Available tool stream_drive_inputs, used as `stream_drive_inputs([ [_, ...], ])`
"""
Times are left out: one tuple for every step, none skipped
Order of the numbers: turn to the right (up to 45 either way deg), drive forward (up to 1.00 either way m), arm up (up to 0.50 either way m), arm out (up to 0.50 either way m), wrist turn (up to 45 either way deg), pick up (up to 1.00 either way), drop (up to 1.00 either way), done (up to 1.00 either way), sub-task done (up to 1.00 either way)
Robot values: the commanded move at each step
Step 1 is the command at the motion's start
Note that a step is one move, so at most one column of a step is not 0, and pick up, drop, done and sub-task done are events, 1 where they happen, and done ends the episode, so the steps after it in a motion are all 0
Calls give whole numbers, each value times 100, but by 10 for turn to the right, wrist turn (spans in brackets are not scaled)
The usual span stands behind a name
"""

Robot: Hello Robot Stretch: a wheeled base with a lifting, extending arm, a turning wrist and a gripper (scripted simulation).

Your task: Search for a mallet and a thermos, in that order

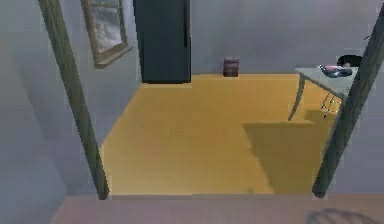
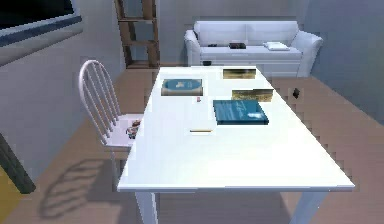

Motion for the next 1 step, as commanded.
stream_drive_inputs([
  [-30,0,0,0,0,0,0,0,0],
])
